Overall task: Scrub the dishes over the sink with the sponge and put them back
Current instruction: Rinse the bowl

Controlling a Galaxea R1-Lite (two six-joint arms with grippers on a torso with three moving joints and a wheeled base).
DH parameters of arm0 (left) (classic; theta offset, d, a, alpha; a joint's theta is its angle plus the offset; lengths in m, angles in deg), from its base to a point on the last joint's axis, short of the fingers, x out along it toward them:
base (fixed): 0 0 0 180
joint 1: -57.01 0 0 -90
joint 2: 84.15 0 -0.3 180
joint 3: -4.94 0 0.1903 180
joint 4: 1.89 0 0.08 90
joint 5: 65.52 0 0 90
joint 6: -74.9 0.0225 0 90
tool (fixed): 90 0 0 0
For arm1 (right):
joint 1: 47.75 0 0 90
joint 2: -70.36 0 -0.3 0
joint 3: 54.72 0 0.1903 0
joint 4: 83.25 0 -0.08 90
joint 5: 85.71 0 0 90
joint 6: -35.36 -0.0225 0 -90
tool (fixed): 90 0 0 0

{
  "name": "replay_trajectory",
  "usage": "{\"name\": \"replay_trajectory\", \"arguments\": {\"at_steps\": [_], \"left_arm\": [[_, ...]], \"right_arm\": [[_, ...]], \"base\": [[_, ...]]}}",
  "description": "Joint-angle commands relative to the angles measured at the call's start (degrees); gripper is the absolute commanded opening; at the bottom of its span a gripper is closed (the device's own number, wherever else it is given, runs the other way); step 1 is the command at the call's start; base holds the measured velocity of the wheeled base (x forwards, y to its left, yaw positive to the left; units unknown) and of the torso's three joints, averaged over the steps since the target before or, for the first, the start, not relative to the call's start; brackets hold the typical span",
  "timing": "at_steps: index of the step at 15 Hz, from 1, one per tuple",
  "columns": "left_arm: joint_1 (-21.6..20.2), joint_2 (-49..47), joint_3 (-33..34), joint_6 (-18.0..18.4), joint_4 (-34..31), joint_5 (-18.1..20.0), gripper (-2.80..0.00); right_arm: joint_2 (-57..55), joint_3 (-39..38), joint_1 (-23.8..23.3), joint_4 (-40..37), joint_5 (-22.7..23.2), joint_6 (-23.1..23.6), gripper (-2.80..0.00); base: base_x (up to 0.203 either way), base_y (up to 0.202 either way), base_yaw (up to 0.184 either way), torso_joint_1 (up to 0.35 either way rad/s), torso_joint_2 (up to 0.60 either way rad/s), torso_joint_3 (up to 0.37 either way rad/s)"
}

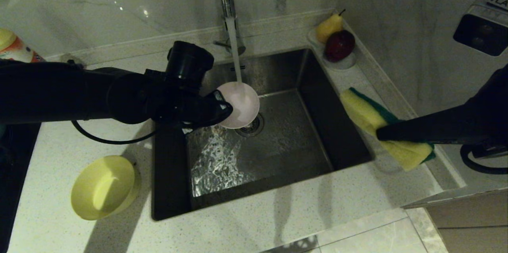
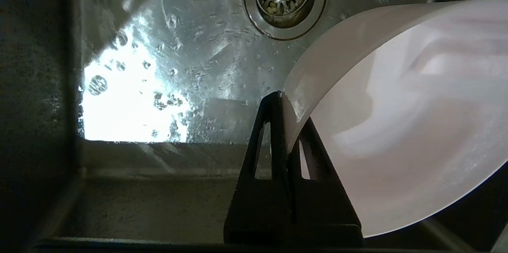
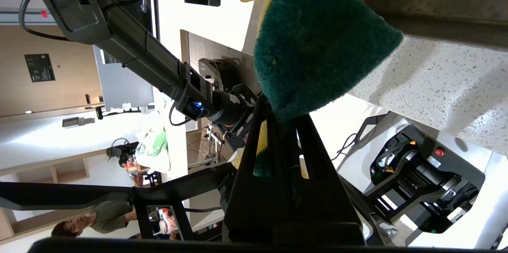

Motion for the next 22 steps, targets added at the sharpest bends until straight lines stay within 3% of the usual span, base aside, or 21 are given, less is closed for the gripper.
{"name": "replay_trajectory", "arguments": {"at_steps": [1,7,10,14,18,20,22], "left_arm": [[0.0,-0.7,-0.3,-0.3,-0.3,0.0,-2.80],[0.0,0.5,1.5,-0.4,-0.6,0.1,-2.80],[0.0,1.5,2.2,-0.6,-4.6,5.1,-2.80],[0.0,2.6,2.6,-1.3,-4.9,5.4,-2.80],[-0.4,7.7,4.2,-0.8,-4.7,4.4,-2.80],[-0.6,10.4,4.5,0.0,-4.2,-0.7,-2.80],[-0.6,12.8,5.1,1.0,-3.1,-3.1,-2.80]], "right_arm": [[-0.3,-0.1,-0.1,-0.1,0.2,-0.2,-2.80],[-0.3,-0.8,-0.2,0.0,0.6,-0.2,-2.80],[-0.5,-1.0,-0.2,1.2,0.6,-0.2,-2.80],[-0.3,-1.3,-0.2,1.7,0.6,-0.2,-2.80],[0.4,-1.3,-0.2,1.7,0.5,-0.4,-2.80],[0.6,-1.4,-0.1,1.6,0.7,-0.4,-2.80],[1.3,-2.0,-0.1,1.5,0.7,-0.4,-2.80]], "base": [[0.000,0.000,0.000,0.000,0.00,0.000],[0.000,0.000,0.000,0.000,0.00,0.000],[0.000,0.000,0.000,0.000,0.00,0.000],[0.000,0.000,0.000,0.000,0.00,0.000],[0.000,0.000,0.000,0.000,0.00,0.000],[0.000,0.000,0.000,0.000,0.00,0.000],[0.000,0.000,0.000,0.000,0.00,0.000]]}}
